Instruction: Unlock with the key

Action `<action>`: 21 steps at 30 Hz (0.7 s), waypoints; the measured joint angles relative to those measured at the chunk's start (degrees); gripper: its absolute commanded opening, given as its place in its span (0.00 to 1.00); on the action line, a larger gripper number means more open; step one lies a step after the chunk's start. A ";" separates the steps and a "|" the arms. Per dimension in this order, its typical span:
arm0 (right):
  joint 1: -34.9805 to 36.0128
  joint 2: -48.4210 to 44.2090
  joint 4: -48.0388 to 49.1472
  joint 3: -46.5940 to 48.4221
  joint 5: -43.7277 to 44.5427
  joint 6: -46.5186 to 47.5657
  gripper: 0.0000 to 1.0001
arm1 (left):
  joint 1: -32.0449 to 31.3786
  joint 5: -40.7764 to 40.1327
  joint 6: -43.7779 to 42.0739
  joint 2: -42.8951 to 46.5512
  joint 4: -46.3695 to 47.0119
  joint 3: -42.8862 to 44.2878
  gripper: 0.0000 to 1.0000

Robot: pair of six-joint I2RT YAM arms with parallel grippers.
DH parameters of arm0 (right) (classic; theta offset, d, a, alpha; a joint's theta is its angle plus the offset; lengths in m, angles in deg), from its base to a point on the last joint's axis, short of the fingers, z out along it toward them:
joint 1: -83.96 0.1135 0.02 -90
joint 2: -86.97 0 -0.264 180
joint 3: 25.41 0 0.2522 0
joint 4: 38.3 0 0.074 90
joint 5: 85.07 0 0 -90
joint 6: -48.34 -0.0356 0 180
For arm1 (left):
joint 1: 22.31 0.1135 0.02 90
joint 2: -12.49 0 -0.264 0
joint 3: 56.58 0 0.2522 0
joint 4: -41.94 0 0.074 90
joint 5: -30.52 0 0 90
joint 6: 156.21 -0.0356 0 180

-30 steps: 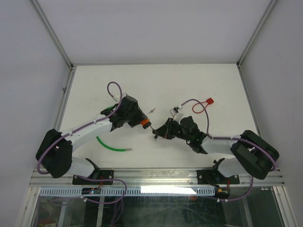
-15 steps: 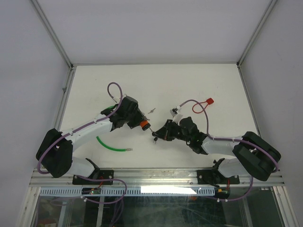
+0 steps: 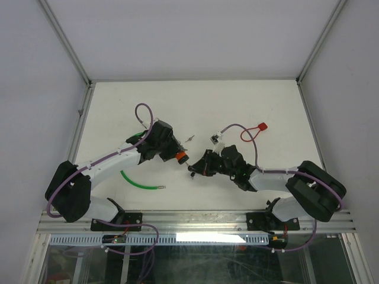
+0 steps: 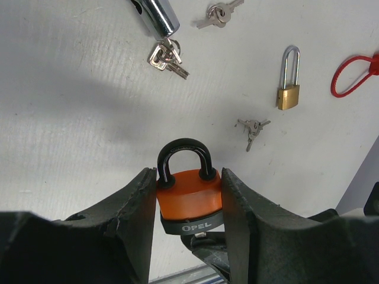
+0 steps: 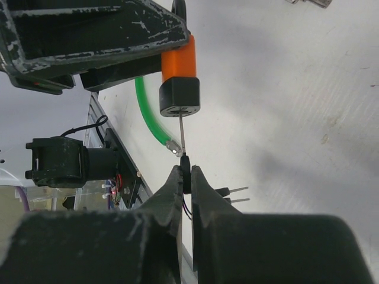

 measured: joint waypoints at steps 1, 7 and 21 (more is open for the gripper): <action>0.00 0.26 0.00 0.00 0.04 0.00 0.00 | 0.00 0.11 -0.02 0.00 0.00 0.00 0.12; 0.00 0.59 0.09 0.00 1.07 -0.81 0.00 | 0.00 0.37 -0.07 0.00 0.00 0.00 0.12; 0.00 -0.04 1.01 -0.66 2.43 -2.75 0.00 | 0.00 0.79 -0.26 0.00 0.15 0.00 0.12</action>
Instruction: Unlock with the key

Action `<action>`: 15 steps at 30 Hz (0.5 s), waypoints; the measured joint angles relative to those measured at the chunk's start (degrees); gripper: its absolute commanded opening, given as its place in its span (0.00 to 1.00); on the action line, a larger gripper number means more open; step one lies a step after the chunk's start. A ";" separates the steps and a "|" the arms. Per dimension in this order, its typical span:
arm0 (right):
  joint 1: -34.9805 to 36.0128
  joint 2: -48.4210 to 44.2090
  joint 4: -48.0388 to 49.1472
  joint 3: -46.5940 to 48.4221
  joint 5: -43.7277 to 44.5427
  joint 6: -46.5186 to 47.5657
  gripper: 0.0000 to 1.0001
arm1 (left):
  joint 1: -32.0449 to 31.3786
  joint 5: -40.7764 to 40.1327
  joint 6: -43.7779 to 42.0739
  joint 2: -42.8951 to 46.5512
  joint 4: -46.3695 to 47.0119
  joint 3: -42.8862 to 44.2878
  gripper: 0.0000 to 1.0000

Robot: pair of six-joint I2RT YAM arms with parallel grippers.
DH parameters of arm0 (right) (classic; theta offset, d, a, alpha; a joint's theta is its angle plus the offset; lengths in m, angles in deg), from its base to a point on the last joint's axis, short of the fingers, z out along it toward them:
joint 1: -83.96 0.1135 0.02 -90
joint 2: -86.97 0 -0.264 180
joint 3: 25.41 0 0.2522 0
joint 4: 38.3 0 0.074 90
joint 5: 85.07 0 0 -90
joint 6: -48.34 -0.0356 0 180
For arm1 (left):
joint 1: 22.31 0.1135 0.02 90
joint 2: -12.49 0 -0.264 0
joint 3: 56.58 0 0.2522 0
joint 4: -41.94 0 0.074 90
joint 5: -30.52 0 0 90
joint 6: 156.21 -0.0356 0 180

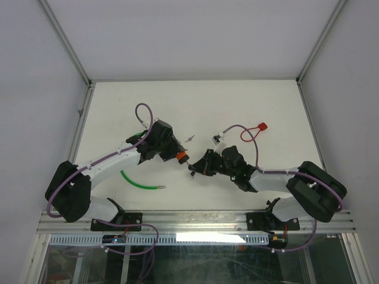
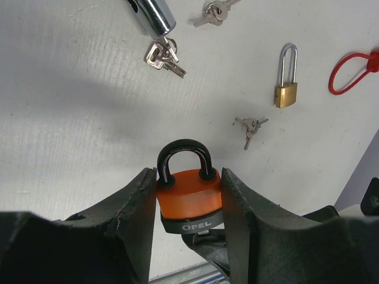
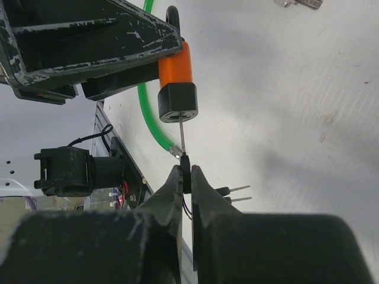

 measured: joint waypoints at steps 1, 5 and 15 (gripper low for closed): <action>0.00 -0.04 -0.02 -0.02 0.11 -0.09 0.00 | 0.00 0.02 0.00 0.00 0.07 0.00 0.12; 0.00 -0.07 -0.02 -0.24 0.44 -0.79 0.00 | 0.00 0.20 0.00 0.00 0.15 0.00 0.11; -0.04 -0.07 0.11 -0.31 0.55 -1.03 0.00 | 0.00 0.35 -0.02 0.00 0.17 0.00 0.11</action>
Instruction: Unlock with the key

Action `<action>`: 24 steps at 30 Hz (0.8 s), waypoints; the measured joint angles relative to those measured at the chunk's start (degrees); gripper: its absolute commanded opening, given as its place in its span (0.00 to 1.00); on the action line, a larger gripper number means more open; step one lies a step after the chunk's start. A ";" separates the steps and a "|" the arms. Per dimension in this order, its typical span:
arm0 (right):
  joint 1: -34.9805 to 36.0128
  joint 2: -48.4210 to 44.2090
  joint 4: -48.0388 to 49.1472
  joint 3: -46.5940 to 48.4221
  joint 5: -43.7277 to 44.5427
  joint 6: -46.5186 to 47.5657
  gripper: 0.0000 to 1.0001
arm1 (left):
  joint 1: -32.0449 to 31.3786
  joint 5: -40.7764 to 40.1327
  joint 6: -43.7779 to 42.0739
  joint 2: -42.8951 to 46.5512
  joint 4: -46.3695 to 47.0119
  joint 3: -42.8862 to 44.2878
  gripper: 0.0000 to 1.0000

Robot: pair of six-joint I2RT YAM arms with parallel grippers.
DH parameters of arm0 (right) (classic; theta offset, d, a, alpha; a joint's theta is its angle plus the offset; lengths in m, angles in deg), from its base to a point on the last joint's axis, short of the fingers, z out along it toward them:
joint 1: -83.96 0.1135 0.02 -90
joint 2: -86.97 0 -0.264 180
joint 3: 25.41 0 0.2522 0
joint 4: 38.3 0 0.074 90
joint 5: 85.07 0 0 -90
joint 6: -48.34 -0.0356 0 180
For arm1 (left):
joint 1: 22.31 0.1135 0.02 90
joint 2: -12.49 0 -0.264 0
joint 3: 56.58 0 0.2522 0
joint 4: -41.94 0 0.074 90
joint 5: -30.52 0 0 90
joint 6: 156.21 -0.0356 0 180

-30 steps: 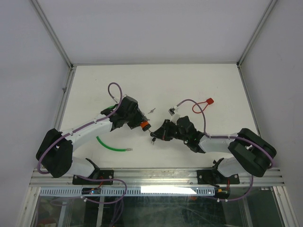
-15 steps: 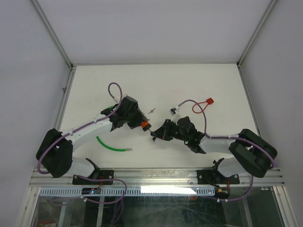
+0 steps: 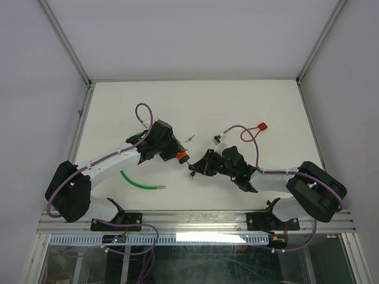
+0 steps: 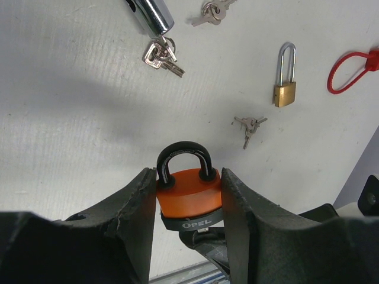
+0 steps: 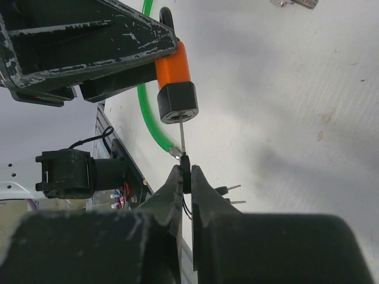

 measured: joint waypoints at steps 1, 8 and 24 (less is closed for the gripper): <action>-0.02 0.00 0.11 0.00 -0.02 0.13 0.00 | 0.00 0.00 0.00 0.00 0.04 0.00 0.11; -0.09 0.09 0.31 0.42 -0.13 1.75 0.00 | 0.00 -0.04 -0.33 0.00 0.57 0.00 0.11; -2.38 0.79 0.70 0.63 -1.81 -1.05 0.00 | -0.07 -0.17 -0.98 0.02 5.79 -1.81 0.09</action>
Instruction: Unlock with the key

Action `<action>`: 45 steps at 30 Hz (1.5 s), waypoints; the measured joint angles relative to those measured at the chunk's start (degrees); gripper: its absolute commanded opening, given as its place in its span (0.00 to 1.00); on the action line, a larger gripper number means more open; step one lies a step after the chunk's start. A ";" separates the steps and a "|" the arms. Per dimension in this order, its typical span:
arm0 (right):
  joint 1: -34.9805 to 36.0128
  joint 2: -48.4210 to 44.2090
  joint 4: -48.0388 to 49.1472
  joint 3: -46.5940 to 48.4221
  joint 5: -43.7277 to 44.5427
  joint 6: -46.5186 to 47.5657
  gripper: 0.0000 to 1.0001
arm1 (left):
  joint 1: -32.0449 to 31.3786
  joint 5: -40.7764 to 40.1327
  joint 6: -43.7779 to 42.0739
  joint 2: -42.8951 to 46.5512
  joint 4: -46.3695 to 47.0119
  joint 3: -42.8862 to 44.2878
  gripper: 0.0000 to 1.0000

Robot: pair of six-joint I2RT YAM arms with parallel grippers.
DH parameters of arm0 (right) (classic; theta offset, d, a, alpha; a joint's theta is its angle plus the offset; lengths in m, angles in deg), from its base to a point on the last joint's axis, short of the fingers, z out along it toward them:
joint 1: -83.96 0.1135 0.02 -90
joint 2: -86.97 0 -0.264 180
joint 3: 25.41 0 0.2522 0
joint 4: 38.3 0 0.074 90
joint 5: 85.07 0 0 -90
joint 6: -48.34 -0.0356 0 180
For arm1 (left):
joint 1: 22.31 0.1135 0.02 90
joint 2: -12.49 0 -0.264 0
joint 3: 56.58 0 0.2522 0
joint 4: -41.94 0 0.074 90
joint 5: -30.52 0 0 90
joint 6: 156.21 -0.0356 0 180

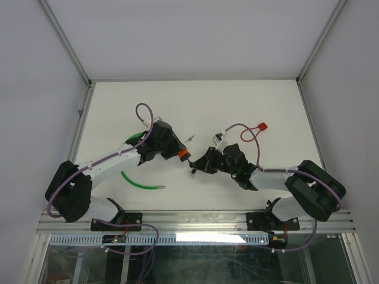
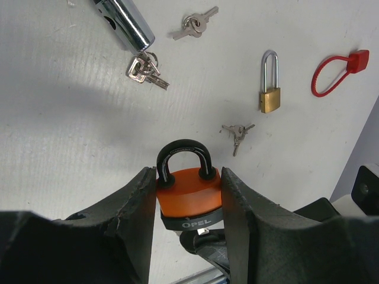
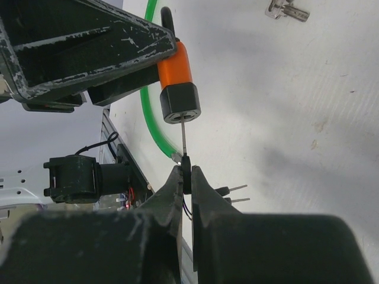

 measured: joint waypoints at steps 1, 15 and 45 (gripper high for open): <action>-0.04 0.00 0.11 0.00 -0.39 0.31 0.00 | -0.02 0.02 0.00 0.00 0.00 -0.04 0.09; -0.26 -2.38 -3.72 0.02 0.26 2.82 0.00 | 0.87 1.97 0.07 0.00 -0.52 0.28 0.05; 0.22 0.33 -4.31 3.69 -3.45 7.69 0.00 | 2.38 3.37 -0.44 -1.05 -1.70 0.37 0.10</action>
